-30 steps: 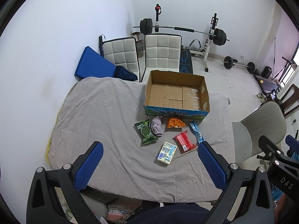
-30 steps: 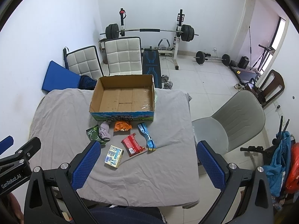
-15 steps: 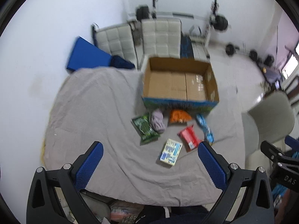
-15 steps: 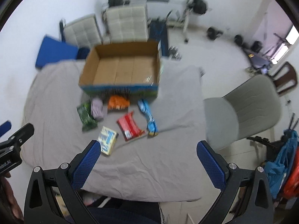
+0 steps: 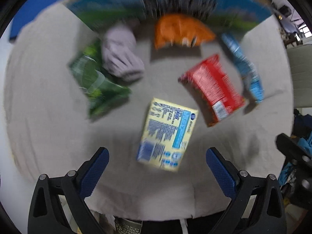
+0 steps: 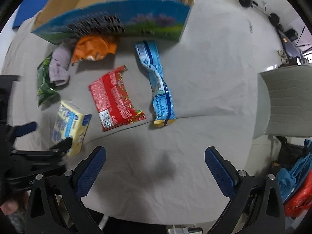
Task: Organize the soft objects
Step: 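Grasp the yellow milk carton with the left gripper while the right grasps the red bag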
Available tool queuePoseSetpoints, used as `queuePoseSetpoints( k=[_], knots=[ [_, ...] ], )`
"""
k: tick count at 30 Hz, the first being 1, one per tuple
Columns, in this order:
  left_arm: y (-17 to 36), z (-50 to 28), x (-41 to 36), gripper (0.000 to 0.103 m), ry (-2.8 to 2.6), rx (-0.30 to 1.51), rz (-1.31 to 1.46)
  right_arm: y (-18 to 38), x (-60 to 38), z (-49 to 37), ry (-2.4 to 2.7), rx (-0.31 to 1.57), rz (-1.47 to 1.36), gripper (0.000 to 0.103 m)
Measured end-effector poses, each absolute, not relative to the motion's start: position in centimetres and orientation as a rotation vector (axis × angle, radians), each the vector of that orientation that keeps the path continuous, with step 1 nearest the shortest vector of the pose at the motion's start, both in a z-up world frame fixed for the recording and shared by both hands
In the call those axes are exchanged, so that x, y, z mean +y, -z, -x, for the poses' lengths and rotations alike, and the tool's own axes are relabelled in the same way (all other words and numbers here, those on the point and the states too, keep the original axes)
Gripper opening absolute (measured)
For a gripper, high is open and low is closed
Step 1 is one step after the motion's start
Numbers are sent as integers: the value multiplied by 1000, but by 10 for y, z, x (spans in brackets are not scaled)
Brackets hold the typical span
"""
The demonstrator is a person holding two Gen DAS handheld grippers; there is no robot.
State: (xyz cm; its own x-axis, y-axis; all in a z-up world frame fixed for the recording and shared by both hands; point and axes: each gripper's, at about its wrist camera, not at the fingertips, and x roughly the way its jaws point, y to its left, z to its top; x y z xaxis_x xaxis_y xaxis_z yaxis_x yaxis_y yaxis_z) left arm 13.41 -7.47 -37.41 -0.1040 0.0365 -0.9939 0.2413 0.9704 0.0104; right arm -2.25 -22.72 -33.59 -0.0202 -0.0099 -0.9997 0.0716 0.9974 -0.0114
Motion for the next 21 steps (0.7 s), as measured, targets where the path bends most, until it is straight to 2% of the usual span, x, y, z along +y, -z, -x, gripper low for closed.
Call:
queuePoseSetpoints(
  k=[1, 2, 3, 5, 11, 16, 19, 20, 21],
  knots=[
    [384, -135, -75, 101, 170, 1689, -213, 342, -227, 19, 53, 1603, -66, 103],
    [400, -136, -77, 93, 160, 1716, -224, 345, -227, 17, 47, 1608, -73, 103],
    [410, -137, -78, 80, 159, 1735, -225, 348, -226, 14, 41, 1608, -76, 103],
    [427, -136, -75, 69, 154, 1776, -176, 352, -225, 7, 28, 1610, -77, 103],
    [416, -139, -38, 67, 16, 1725, -2, 373, -198, -22, -27, 1653, -89, 102],
    [428, -136, -27, 65, -26, 1725, 5, 407, -165, -45, -33, 1708, -31, 94],
    [430, -133, -28, 64, -20, 1721, -8, 426, -155, -53, 5, 1747, -8, 78],
    [435, -130, -27, 64, -17, 1719, -10, 430, -155, -54, 30, 1759, 4, 64],
    [438, -134, -28, 64, -14, 1721, -12, 434, -155, -53, 48, 1776, -7, 62]
  ],
)
